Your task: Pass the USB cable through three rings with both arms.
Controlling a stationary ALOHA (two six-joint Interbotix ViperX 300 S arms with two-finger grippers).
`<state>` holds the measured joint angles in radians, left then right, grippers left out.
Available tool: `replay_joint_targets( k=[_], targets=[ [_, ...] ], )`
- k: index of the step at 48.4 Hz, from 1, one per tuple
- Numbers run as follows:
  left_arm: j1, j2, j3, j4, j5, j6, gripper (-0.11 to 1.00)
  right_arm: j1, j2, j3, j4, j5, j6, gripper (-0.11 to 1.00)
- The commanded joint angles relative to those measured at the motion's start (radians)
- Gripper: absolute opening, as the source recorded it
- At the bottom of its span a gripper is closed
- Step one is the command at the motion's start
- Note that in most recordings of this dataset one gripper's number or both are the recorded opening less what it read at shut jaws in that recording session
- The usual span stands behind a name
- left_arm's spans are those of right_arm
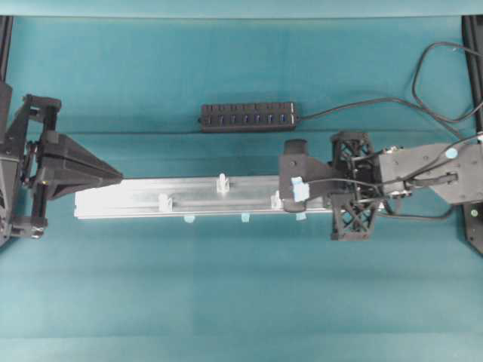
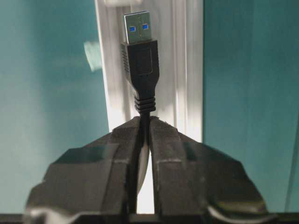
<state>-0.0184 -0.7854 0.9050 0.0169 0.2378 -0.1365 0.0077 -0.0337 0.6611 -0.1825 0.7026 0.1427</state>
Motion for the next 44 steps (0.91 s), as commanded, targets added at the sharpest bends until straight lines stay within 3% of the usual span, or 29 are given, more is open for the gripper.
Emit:
replay_joint_targets(
  k=[1,28,44],
  targets=[
    [-0.002,0.003,-0.032,0.003,-0.009,0.002,0.03,-0.002,0.014,-0.031,-0.005,-0.014,-0.011,-0.09],
    [0.018,0.02,-0.035,0.003,-0.012,0.003,0.03,0.003,0.061,-0.078,-0.005,-0.081,-0.014,-0.09],
    [0.044,0.175,-0.057,0.003,-0.121,0.011,0.09,0.002,0.061,-0.074,-0.002,-0.146,-0.002,-0.09]
  ],
)
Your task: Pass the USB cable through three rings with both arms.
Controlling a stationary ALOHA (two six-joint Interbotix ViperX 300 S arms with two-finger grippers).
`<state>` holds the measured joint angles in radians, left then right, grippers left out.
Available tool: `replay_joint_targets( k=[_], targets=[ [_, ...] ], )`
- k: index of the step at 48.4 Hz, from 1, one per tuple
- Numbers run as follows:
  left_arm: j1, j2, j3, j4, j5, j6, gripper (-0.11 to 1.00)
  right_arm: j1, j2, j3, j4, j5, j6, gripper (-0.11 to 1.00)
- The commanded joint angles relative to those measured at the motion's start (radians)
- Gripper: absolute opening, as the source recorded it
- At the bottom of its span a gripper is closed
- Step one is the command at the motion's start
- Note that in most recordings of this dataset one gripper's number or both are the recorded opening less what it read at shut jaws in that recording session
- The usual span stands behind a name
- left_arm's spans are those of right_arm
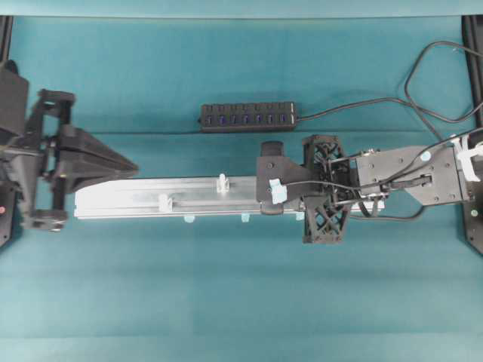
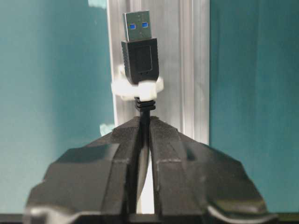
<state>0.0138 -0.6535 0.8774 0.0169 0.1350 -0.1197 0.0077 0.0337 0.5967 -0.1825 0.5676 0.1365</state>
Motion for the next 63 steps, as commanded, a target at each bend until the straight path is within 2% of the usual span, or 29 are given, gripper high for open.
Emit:
replay_joint_targets(
  k=[1,6,13,16,26,38,56,63],
  targets=[
    [0.014,0.058,-0.031,0.003,-0.017,-0.009,0.11,0.002,-0.006,-0.008,-0.002,-0.011,0.005,-0.09],
    [0.014,0.14,-0.041,0.003,-0.017,-0.009,0.31,0.002,-0.006,-0.008,0.0,-0.012,0.006,-0.09],
    [0.015,0.249,-0.067,0.003,-0.021,-0.003,0.76,0.003,-0.008,0.006,0.008,-0.034,0.015,-0.09],
    [0.015,0.288,-0.083,0.003,-0.021,0.002,0.88,0.003,-0.009,0.02,0.009,-0.052,0.026,-0.09],
    [0.015,0.44,-0.129,0.003,-0.084,0.005,0.81,0.003,-0.02,0.049,0.009,-0.12,0.041,-0.09],
    [0.014,0.575,-0.206,0.003,-0.166,0.011,0.81,0.002,-0.02,0.058,0.008,-0.14,0.041,-0.09],
    [0.015,0.715,-0.256,0.003,-0.244,0.147,0.81,0.002,-0.021,0.078,0.009,-0.186,0.043,-0.09],
    [0.014,0.752,-0.275,0.002,-0.253,0.166,0.8,0.002,-0.021,0.078,0.009,-0.195,0.044,-0.09]
  ],
)
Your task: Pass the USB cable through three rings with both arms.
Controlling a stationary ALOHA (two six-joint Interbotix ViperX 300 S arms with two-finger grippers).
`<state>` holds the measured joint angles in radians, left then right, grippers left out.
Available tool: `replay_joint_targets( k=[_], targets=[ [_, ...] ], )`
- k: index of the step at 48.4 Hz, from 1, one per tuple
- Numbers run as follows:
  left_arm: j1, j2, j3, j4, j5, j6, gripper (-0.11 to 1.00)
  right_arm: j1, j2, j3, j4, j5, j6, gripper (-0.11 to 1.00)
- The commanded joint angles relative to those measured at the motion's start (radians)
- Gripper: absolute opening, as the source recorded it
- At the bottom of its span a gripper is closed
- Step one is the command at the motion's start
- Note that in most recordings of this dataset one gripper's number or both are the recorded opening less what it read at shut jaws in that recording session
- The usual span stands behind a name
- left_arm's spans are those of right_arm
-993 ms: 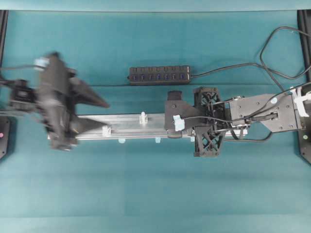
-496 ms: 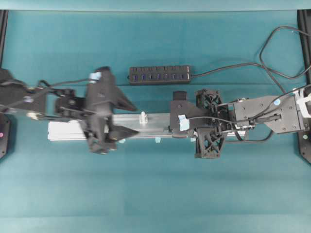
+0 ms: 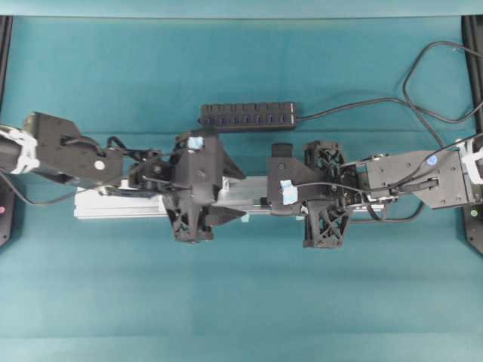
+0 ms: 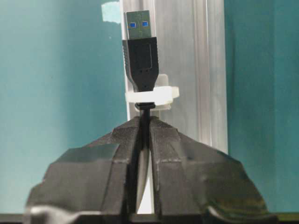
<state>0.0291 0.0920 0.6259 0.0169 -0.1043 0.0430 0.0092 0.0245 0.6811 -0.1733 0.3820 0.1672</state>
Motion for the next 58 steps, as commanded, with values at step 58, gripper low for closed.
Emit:
replay_joint_targets(
  k=[58],
  targets=[
    [-0.008,0.143,-0.1,0.002,-0.066,-0.097,0.79,0.002,-0.012,-0.006,0.002,-0.035,0.017,-0.09]
  ],
)
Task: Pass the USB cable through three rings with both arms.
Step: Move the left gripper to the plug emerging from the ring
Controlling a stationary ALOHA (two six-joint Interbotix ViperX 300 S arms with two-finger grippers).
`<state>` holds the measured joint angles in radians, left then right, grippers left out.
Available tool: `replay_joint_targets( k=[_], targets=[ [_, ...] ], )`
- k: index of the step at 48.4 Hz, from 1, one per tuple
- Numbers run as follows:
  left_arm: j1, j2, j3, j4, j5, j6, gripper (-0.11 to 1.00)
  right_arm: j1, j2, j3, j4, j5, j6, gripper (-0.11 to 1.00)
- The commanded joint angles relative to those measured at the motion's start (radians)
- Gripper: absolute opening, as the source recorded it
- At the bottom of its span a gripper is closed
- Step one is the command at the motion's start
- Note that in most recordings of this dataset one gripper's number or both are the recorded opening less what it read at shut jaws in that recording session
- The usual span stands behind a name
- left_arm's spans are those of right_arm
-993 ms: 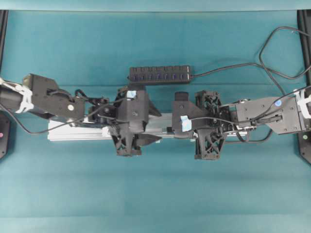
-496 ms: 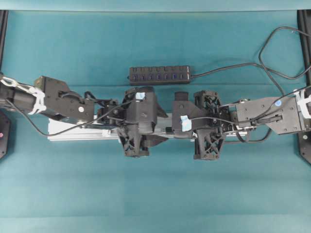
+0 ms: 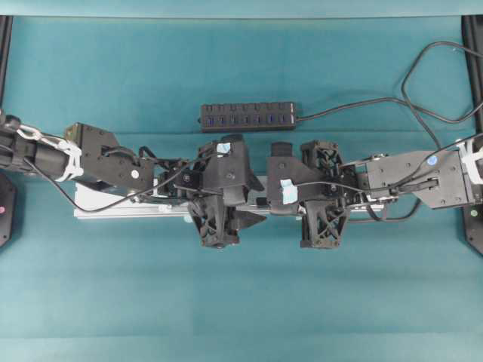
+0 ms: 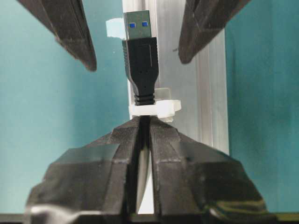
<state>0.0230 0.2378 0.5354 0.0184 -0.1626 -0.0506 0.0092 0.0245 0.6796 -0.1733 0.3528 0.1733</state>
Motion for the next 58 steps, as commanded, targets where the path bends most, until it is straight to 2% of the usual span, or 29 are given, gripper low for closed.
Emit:
replay_joint_targets(
  k=[1,9,16,20,31,33,50,58],
  targets=[
    [-0.002,-0.002,-0.009,0.002,-0.006,-0.003,0.79,0.0,-0.012,-0.005,0.0,-0.006,0.011,-0.09],
    [-0.003,-0.003,-0.009,0.002,-0.003,-0.006,0.79,0.0,-0.012,-0.005,0.0,-0.008,0.011,-0.09],
    [-0.005,-0.002,-0.009,0.002,-0.003,-0.005,0.72,0.002,-0.011,-0.005,0.002,-0.006,0.011,-0.09],
    [-0.005,-0.002,-0.009,0.002,-0.003,-0.003,0.63,0.003,-0.011,-0.005,0.0,-0.006,0.011,-0.09],
    [-0.005,-0.005,-0.018,0.002,-0.003,-0.003,0.26,0.005,-0.009,-0.006,0.002,-0.006,0.011,-0.09],
    [-0.005,-0.005,-0.023,0.002,-0.003,-0.002,0.23,0.006,-0.008,-0.008,0.002,-0.005,0.011,-0.09],
    [-0.003,-0.014,-0.028,0.002,0.037,0.012,0.23,0.012,-0.006,-0.011,0.0,-0.003,0.011,-0.08],
    [-0.003,-0.032,-0.021,0.002,0.071,0.014,0.23,0.012,-0.006,-0.012,0.0,0.0,0.011,-0.04]
  ],
)
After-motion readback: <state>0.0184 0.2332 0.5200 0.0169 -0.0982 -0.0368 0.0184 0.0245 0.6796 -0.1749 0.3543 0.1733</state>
